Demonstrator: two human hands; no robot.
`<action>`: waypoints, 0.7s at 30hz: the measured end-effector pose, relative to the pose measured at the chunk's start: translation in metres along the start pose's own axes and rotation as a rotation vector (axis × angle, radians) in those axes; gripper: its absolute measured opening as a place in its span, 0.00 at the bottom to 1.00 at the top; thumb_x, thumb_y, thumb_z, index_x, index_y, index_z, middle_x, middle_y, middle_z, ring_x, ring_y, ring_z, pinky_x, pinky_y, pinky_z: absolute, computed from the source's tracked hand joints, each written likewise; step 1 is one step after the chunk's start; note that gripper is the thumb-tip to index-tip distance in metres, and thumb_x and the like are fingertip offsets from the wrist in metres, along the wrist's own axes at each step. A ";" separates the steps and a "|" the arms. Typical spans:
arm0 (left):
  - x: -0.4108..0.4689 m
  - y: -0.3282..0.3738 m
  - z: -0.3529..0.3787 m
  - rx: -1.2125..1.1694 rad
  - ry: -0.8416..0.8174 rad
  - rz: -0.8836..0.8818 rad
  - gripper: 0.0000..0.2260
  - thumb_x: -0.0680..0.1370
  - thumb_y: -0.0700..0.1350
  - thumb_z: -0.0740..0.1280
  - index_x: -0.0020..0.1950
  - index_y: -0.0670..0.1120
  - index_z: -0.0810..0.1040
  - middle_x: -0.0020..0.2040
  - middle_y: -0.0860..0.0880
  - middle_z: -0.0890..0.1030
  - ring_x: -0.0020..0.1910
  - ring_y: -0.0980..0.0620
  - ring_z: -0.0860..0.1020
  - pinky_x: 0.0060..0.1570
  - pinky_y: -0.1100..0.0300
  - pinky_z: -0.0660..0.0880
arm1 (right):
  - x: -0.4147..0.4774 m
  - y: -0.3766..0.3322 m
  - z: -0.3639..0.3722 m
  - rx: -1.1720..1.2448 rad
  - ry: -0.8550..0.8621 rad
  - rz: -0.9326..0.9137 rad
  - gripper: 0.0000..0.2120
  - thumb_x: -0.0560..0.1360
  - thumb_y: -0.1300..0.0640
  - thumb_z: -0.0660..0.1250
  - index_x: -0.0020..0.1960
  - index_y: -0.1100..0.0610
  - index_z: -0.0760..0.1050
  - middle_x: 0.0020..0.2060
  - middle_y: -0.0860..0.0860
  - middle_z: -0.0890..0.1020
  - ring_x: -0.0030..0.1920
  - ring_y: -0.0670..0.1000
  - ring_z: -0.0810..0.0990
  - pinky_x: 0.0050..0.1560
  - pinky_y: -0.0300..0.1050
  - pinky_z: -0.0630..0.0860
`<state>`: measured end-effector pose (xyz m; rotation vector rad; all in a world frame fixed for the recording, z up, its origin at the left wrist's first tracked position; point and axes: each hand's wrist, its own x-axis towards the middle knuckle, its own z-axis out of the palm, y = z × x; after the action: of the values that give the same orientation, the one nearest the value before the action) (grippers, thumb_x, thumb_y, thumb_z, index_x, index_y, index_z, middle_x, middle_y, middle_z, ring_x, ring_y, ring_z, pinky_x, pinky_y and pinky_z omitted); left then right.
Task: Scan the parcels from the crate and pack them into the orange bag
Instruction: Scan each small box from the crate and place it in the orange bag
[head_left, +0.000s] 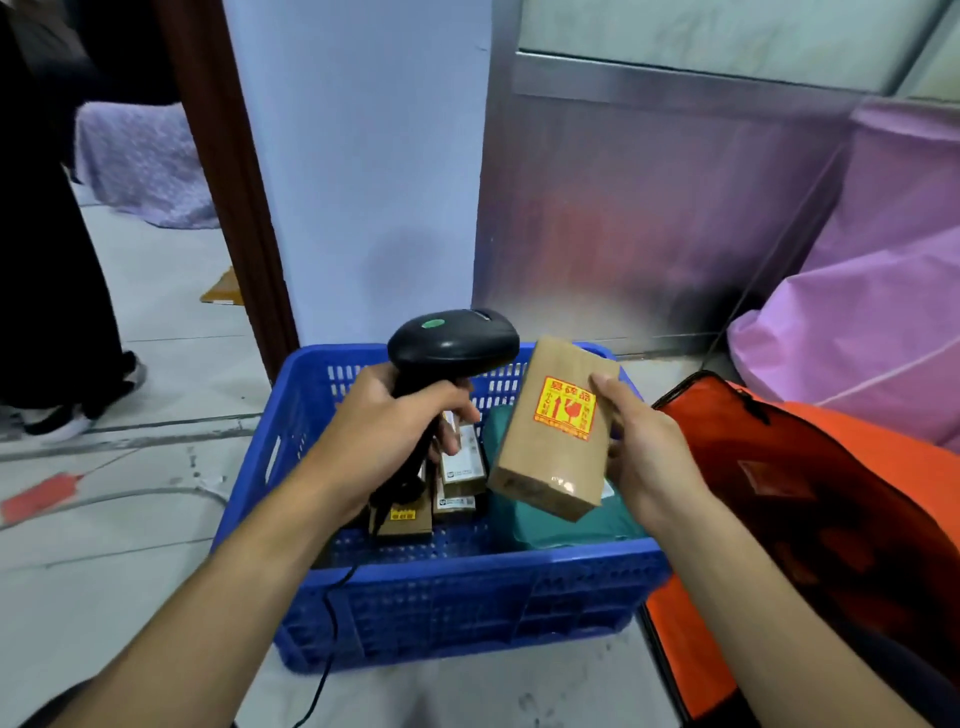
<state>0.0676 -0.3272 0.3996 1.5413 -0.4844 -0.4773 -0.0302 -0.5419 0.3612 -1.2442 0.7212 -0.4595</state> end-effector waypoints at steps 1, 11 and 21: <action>-0.001 -0.001 0.002 0.003 0.010 0.003 0.09 0.78 0.42 0.71 0.53 0.37 0.82 0.46 0.41 0.87 0.35 0.48 0.79 0.40 0.52 0.76 | 0.001 -0.001 0.001 -0.016 -0.005 -0.024 0.17 0.80 0.46 0.69 0.60 0.58 0.81 0.45 0.51 0.88 0.45 0.52 0.86 0.42 0.47 0.79; 0.014 -0.031 0.026 0.114 0.083 -0.044 0.10 0.79 0.46 0.74 0.48 0.38 0.83 0.26 0.45 0.78 0.27 0.53 0.75 0.33 0.64 0.72 | 0.014 0.010 0.002 -0.259 0.057 -0.123 0.33 0.73 0.39 0.74 0.72 0.53 0.70 0.55 0.50 0.85 0.51 0.49 0.87 0.43 0.46 0.83; 0.019 -0.037 0.043 0.012 0.146 -0.037 0.12 0.74 0.50 0.78 0.57 0.52 0.84 0.48 0.58 0.88 0.50 0.60 0.85 0.47 0.64 0.79 | -0.021 0.003 0.014 0.003 -0.117 0.049 0.20 0.84 0.40 0.57 0.57 0.49 0.84 0.49 0.53 0.89 0.48 0.53 0.88 0.55 0.56 0.81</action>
<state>0.0592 -0.3725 0.3619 1.5856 -0.3471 -0.3875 -0.0349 -0.5175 0.3658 -1.2371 0.6495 -0.3442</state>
